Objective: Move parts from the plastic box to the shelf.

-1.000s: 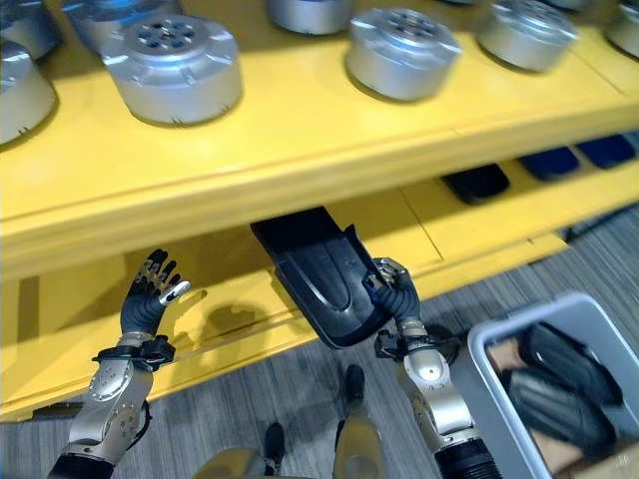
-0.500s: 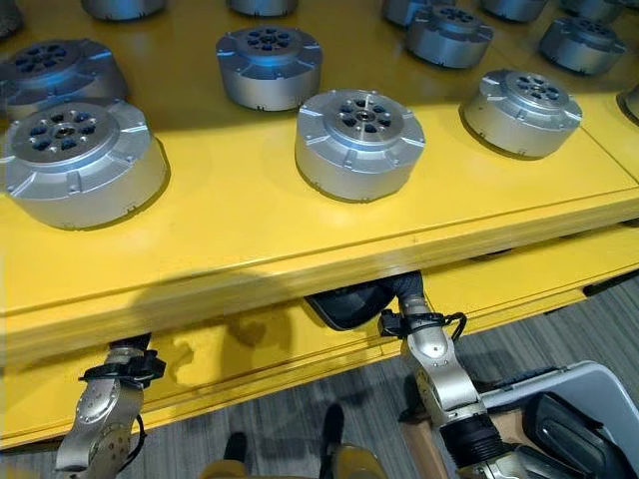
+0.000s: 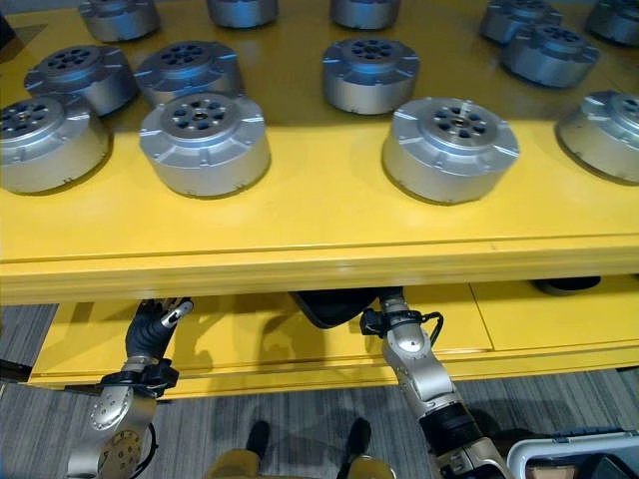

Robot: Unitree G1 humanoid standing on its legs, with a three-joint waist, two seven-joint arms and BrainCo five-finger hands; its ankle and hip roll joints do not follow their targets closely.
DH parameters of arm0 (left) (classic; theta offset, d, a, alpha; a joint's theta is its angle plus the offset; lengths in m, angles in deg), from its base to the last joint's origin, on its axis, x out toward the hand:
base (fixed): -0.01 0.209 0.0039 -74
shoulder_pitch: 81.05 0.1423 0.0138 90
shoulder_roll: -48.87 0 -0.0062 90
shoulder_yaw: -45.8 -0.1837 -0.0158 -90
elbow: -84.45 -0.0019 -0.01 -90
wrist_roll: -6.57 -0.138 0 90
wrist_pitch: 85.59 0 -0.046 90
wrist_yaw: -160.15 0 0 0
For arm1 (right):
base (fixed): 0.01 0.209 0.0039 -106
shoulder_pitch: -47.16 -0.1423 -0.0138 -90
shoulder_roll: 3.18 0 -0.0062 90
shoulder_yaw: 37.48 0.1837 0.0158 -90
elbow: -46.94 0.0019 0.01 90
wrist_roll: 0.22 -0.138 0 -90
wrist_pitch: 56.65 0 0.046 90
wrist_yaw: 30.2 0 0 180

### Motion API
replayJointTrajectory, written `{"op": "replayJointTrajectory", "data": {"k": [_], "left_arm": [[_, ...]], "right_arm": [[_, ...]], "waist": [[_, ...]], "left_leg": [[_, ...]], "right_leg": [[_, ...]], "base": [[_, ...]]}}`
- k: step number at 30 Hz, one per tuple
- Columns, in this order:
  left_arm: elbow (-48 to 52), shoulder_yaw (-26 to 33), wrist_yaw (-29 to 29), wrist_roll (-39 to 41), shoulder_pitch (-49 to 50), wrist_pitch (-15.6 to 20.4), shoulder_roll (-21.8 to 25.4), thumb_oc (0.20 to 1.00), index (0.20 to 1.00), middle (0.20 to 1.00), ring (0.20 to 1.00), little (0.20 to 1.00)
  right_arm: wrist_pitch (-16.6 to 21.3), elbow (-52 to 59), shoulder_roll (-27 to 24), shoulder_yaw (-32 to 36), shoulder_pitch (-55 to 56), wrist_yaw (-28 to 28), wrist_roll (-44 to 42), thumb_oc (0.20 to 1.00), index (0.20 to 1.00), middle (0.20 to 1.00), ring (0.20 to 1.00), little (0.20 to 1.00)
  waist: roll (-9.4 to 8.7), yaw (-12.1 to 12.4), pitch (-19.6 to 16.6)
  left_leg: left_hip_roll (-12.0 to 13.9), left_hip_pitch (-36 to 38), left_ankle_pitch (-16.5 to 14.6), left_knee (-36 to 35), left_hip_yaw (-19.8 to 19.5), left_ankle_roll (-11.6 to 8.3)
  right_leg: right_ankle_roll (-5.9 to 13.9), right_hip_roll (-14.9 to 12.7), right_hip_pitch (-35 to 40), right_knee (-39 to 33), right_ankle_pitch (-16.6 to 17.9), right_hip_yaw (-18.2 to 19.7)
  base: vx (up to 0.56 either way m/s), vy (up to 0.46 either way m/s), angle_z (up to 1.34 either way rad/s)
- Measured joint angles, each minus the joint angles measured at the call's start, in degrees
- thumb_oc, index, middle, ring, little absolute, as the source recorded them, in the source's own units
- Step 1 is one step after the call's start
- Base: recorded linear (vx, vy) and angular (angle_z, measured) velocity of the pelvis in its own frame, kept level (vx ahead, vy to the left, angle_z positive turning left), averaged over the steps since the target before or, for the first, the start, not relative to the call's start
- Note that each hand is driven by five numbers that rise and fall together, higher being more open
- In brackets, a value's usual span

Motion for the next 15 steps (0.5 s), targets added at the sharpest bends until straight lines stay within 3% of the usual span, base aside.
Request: {"op": "replayJointTrajectory", "data": {"k": [4, 6, 8, 12, 15], "left_arm": [[0.0, -2.5, 0.0, 0.6, -1.9, 0.0, 1.9, 1.0, 1.0, 1.0, 1.0, 1.0], [-0.3, -5.5, 0.4, 0.7, -6.2, 0.1, 2.1, 1.0, 1.0, 1.0, 1.0, 1.0], [-1.3, -9.5, 0.3, 0.6, -12.1, 0.1, 2.8, 1.0, 1.0, 1.0, 1.0, 1.0], [-2.0, -10.7, 1.6, 0.6, -18.4, 0.0, 2.6, 1.0, 1.0, 1.0, 1.0, 1.0], [-2.3, -9.8, 3.0, 0.6, -18.1, 0.2, 2.6, 1.0, 1.0, 1.0, 1.0, 1.0]], "right_arm": [[-0.1, -5.8, 1.6, 0.3, -6.4, 3.2, -0.2, 0.2, 0.2, 0.2, 0.2, 0.2], [-0.1, -7.7, 2.5, 0.0, -10.9, 4.6, -1.5, 0.2, 0.2, 0.2, 0.2, 0.2], [-0.1, -9.9, 2.6, 0.2, -16.3, 5.9, -2.3, 0.2, 0.2, 0.2, 0.2, 0.2], [0.0, -9.8, 3.7, 0.1, -21.3, 6.8, -4.0, 0.2, 0.2, 0.2, 0.2, 0.2], [0.1, -9.5, 3.5, 0.5, -20.9, 7.9, -4.2, 0.2, 0.2, 0.2, 0.2, 0.2]], "waist": [[-1.12, 1.1, 0.5], [-1.44, 1.4, 2.2], [-0.9, 1.3, 5.2], [-0.93, 1.3, 11.3], [-0.74, 1.0, 12.2]], "left_leg": [[-1.5, -0.8, 0.1, 1.0, -0.3, 0.32], [-3.3, -5.4, -0.2, 5.9, -0.4, 0.46], [-4.3, -10.8, -2.4, 12.9, 0.1, 1.28], [-5.6, -17.8, -6.0, 23.0, 1.1, 2.18], [-6.0, -21.6, -8.8, 29.4, 1.6, 3.18]], "right_leg": [[0.55, -1.4, -0.3, 0.2, 0.4, -0.3], [0.76, -3.3, -3.3, 3.4, -0.2, -0.9], [0.53, -4.7, -7.6, 9.3, -2.0, -1.1], [0.21, -7.7, -14.9, 20.0, -5.6, 0.7], [0.62, -8.3, -17.9, 23.9, -7.2, 2.1]], "base": [[-0.09, 0.066, 0.11], [-0.32, 0.105, 0.35], [-0.22, 0.075, 0.23], [-0.13, 0.065, 0.0], [-0.11, 0.037, -0.11]]}}
